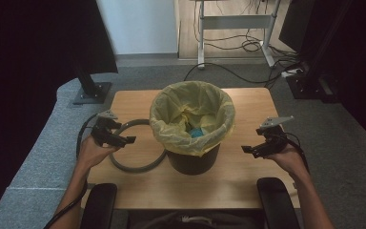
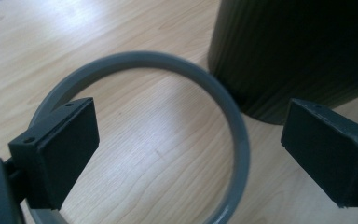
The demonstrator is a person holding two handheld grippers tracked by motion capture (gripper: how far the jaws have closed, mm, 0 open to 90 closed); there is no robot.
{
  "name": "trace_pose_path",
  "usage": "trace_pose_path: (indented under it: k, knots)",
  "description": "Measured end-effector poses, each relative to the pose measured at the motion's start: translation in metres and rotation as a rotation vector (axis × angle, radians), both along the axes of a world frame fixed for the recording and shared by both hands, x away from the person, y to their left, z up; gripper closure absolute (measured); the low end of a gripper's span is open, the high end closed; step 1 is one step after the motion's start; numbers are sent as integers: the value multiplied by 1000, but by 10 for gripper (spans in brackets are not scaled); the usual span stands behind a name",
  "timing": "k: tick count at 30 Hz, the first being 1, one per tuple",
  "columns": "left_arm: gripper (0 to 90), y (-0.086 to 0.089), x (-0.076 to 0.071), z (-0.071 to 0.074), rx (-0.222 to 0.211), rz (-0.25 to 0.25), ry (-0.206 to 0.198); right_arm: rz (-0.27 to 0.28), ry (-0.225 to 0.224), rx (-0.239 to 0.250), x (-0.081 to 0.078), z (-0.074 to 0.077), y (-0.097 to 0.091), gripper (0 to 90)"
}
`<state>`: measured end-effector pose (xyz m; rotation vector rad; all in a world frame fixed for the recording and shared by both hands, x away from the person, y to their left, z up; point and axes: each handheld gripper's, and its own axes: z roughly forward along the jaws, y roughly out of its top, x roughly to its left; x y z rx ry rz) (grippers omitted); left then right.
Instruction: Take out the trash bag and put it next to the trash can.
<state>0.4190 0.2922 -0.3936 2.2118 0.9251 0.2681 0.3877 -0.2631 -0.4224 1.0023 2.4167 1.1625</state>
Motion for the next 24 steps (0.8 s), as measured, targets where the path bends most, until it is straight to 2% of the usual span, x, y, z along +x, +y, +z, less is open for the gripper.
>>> trace_pose_path:
  k: [4, 13, 16, 18, 24]
  knots:
    - [37, -7, -3, 14, -1, -47, 4, 36, -18, 3, -2, 19, 6, 11]
    - [51, -21, -11, 43, -4, -130, -27, 130, -37, 7, -8, 57, 24, 12]
    - [55, -26, -14, 52, -11, -166, -29, 154, -48, 23, -9, 69, 28, 13]
    - [62, -30, -17, 59, 1, -187, -44, 167, -54, 21, -10, 77, 30, 18]
    - [76, -44, -26, 84, -15, -252, -76, 211, -76, 39, -16, 102, 38, 38]
